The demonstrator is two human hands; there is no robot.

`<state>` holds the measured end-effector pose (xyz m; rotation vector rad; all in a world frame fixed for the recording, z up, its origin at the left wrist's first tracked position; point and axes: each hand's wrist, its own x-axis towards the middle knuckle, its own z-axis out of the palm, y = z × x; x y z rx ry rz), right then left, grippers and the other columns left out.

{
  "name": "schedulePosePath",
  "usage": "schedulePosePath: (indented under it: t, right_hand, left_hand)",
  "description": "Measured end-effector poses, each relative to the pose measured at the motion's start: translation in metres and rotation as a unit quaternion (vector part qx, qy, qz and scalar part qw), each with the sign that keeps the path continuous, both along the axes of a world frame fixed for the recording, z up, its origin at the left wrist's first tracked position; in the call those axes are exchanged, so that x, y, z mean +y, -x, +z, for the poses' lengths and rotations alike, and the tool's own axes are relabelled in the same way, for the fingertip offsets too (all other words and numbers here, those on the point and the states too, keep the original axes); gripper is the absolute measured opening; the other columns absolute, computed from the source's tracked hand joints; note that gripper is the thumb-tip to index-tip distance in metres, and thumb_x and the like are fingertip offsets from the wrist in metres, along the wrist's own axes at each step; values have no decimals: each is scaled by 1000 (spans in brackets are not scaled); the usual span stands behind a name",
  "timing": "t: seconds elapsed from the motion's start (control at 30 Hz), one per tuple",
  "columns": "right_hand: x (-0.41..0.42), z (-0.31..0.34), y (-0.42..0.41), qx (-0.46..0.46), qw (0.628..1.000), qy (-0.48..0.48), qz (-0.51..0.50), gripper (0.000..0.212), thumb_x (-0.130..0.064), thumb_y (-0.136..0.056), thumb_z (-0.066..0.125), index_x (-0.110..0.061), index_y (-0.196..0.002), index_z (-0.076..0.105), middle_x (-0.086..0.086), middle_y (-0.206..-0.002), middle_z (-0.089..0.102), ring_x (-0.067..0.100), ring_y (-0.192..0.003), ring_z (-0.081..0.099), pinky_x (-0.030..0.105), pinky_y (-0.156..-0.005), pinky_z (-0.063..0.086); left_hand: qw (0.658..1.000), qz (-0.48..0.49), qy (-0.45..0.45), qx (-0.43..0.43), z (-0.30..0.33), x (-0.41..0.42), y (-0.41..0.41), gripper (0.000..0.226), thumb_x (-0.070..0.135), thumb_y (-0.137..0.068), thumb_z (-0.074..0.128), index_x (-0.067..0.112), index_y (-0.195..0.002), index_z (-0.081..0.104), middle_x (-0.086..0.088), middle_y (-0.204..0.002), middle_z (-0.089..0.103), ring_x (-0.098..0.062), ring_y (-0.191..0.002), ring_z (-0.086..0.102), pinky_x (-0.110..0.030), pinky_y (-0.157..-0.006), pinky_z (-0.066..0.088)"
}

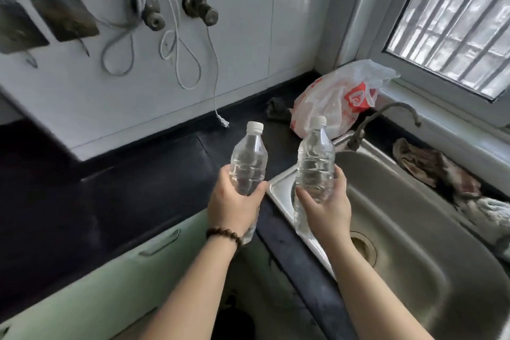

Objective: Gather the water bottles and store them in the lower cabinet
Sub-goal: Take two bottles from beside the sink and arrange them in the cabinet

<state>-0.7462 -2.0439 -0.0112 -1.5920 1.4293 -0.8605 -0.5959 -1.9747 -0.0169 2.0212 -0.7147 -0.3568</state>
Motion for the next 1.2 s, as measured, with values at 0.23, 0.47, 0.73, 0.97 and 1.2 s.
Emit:
schedulePosePath:
  t: [0.23,0.47,0.73,0.97,1.2]
  right_hand:
    - [87,-7,13,2,990,-11,140,81,-40,-75,73,-32,-142,27,-5,-126,60,14,-109,60,34,-91,47]
    - [179,1,-23,-19,956,-1,292,72,-32,-77,73,-33,-137,34,-19,-111,54,4,-96,53,25,-79,37]
    - [320,-1,-77,-7,881,0,473,79,-36,-78,72,-30,-142,28,-10,-127,57,13,-107,58,30,-86,43]
    - [515,-18,-94,11,793,-5,609,72,-38,-76,70,-33,-137,32,-14,-120,60,15,-104,61,34,-85,48]
    - [756,-33,-75,17,687,-14,726,81,-32,-75,73,-30,-142,28,-4,-129,56,20,-115,56,29,-90,43]
  left_hand:
    - [989,148,17,1,4,125,34,54,47,-69,78,32,-111,48,11,-93,68,-13,-82,65,-29,-71,53]
    - [956,293,28,-12,12,248,39,50,46,-68,79,30,-106,51,13,-87,68,-10,-77,65,-27,-69,52]
    - [891,452,43,-3,10,415,45,50,42,-72,79,38,-106,43,19,-92,64,9,-74,58,-9,-60,41]
    - [810,585,37,15,-4,604,80,46,39,-72,80,34,-103,46,19,-85,64,-3,-74,62,-16,-61,43]
    - [716,696,21,46,-18,822,136,51,40,-74,77,28,-114,48,20,-83,61,-11,-79,61,-27,-71,45]
